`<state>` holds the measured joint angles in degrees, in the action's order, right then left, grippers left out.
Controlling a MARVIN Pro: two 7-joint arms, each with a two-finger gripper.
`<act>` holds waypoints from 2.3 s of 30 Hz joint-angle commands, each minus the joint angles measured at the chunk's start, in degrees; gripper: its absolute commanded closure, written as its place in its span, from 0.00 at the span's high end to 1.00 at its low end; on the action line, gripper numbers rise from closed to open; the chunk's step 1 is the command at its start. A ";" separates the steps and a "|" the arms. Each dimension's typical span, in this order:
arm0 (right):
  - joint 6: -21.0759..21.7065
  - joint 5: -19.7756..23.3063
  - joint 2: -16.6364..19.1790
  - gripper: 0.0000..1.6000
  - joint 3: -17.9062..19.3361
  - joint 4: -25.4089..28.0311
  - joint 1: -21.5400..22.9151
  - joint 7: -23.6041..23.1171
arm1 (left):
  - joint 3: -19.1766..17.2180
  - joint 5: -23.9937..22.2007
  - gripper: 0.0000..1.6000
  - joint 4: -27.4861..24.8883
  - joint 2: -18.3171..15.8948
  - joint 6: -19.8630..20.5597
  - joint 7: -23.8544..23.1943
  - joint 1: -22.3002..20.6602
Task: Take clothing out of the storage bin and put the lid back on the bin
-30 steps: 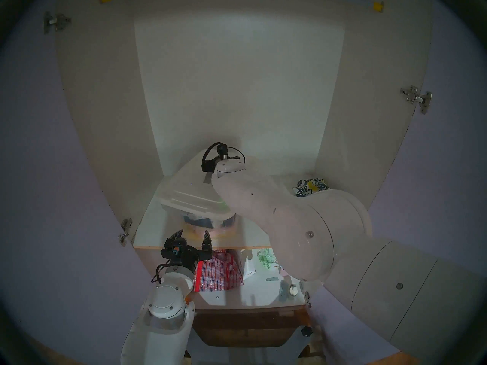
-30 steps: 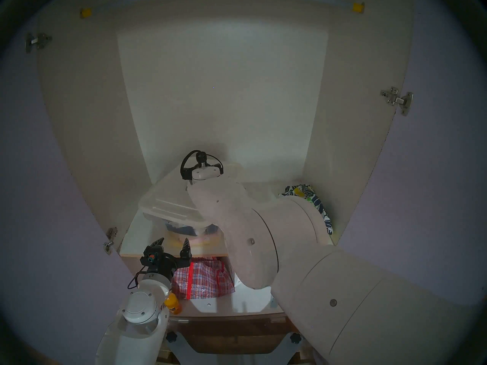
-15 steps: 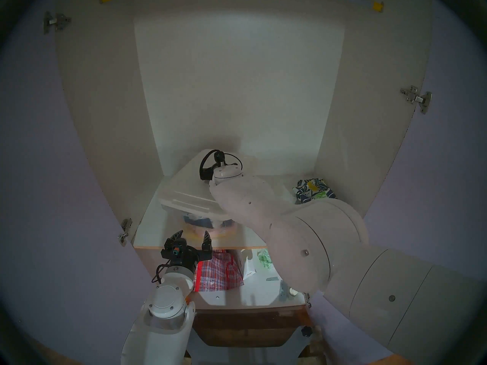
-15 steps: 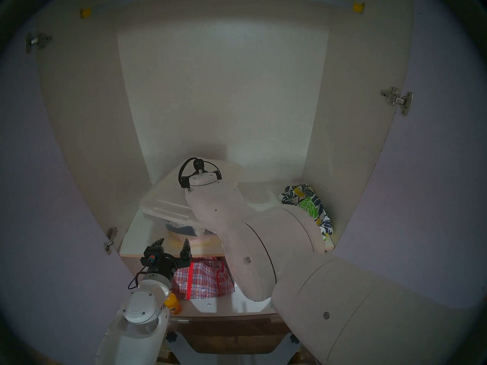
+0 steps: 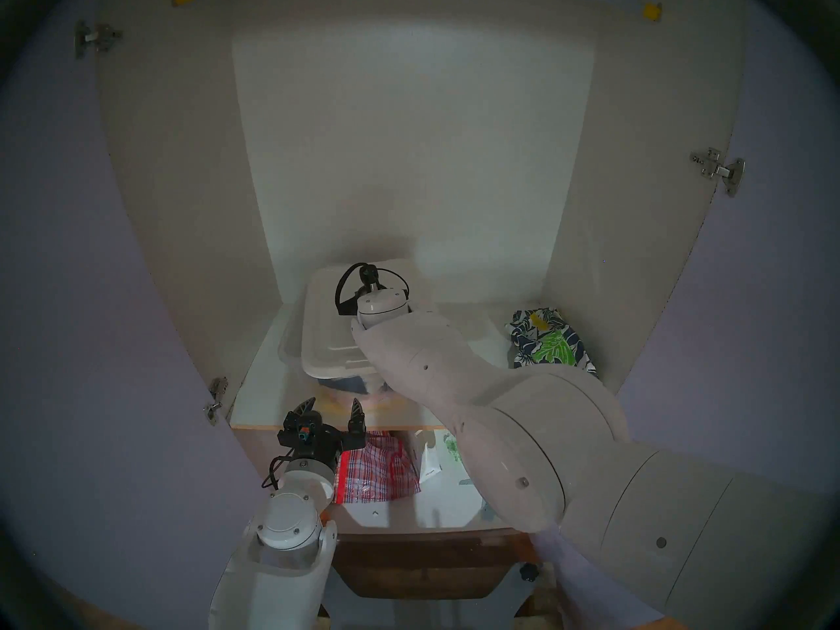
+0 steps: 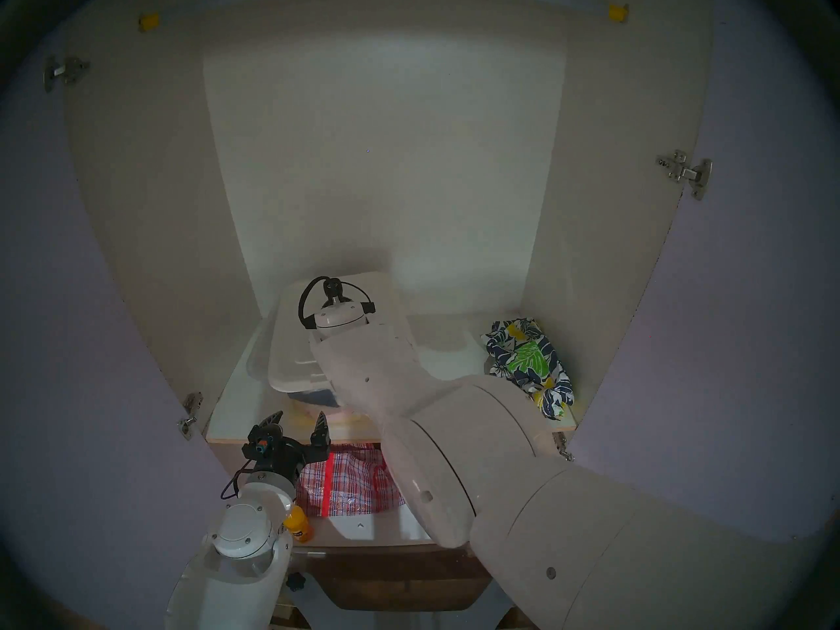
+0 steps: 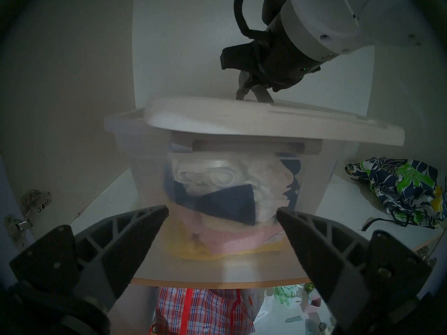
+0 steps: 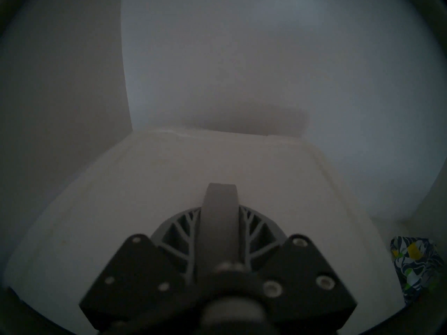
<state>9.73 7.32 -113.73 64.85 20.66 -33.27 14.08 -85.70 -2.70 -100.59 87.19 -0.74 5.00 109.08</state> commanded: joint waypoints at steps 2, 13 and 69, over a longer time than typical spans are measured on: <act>1.32 3.17 -1.27 0.14 -5.26 7.86 -1.94 1.85 | 0.09 0.01 1.00 -1.61 -0.12 -0.49 -0.21 -0.56; 8.49 10.64 -1.27 0.11 -15.00 21.30 -8.87 15.64 | 0.20 -0.19 1.00 -2.05 -0.42 -0.51 -0.26 -0.34; 9.56 42.21 -1.27 0.00 -17.03 -0.66 11.30 9.15 | 0.89 -0.85 1.00 -1.17 -1.08 -0.45 0.96 -0.84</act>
<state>20.15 47.90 -114.47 45.91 19.23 -25.90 23.05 -84.84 -3.59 -100.37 86.18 -0.74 6.13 108.89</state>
